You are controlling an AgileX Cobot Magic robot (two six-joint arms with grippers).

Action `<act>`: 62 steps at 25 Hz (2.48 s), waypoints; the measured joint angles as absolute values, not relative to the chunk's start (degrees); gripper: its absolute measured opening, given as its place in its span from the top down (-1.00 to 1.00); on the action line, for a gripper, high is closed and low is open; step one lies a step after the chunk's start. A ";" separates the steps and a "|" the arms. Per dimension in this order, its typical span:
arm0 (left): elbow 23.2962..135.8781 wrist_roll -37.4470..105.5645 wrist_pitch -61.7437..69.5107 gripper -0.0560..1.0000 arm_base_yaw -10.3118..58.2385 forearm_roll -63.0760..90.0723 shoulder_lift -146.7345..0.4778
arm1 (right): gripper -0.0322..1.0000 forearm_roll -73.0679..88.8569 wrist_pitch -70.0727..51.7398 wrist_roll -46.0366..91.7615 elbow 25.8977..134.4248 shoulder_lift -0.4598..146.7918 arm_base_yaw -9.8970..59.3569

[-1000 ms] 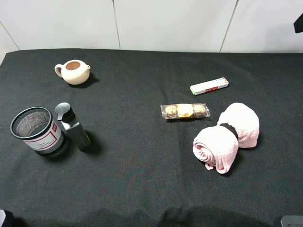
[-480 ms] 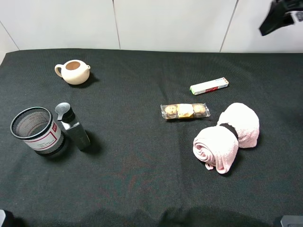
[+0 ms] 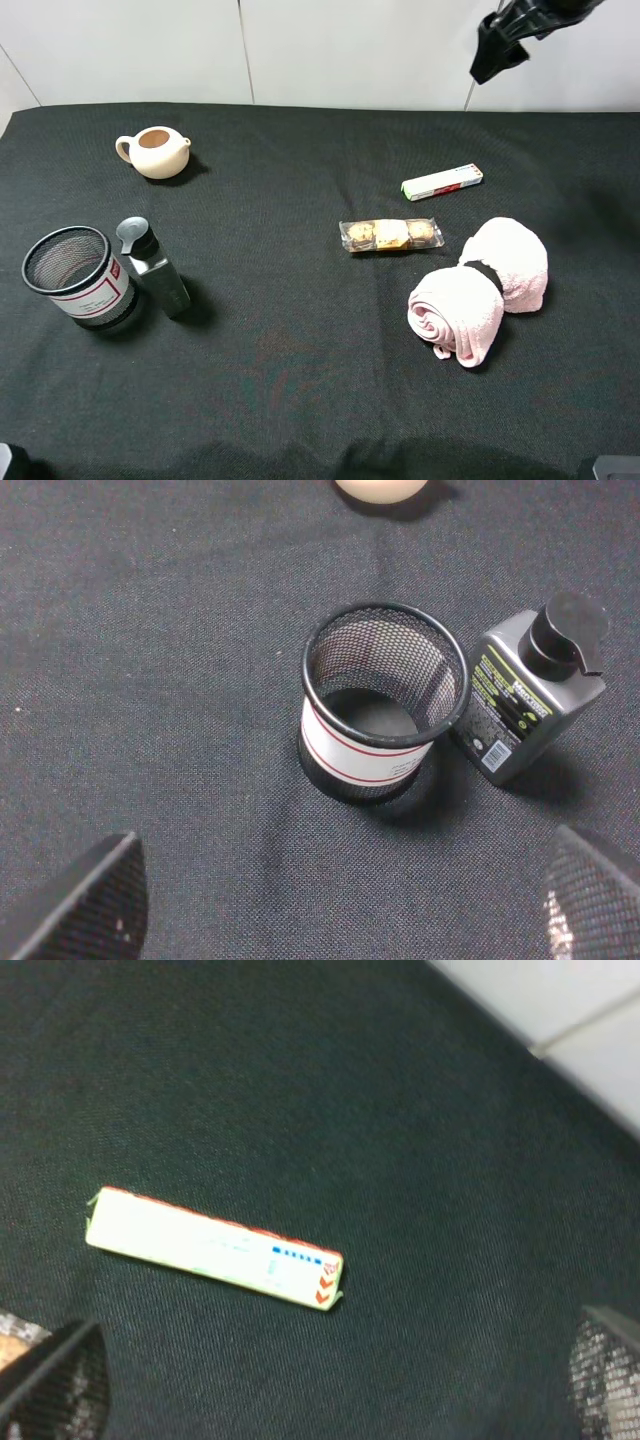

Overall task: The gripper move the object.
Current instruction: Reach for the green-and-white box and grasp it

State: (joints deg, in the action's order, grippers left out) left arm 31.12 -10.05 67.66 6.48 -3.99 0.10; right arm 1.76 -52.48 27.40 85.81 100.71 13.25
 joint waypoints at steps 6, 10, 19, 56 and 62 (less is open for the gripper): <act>31.12 -10.05 67.66 -0.68 6.48 -3.99 0.10 | -0.41 0.00 -52.63 32.71 87.59 103.42 16.97; 31.12 -10.05 67.66 -0.68 6.48 -3.99 0.10 | -0.41 -1.29 -52.28 40.18 87.59 103.81 19.53; 31.12 -10.05 67.66 -0.68 6.48 -4.00 0.10 | -0.41 -4.81 -55.61 55.82 87.59 103.88 22.27; 31.12 -10.05 67.66 -0.68 6.48 -4.05 0.10 | -0.41 -2.26 -59.17 84.87 87.59 104.48 21.69; 31.12 -10.05 67.66 -0.68 6.48 -4.05 0.10 | -0.41 -2.89 -58.74 85.19 87.64 106.57 20.80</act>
State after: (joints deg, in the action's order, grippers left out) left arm 31.12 -10.05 67.66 6.48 -4.05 0.10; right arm -2.89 -58.74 85.19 87.64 106.57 20.80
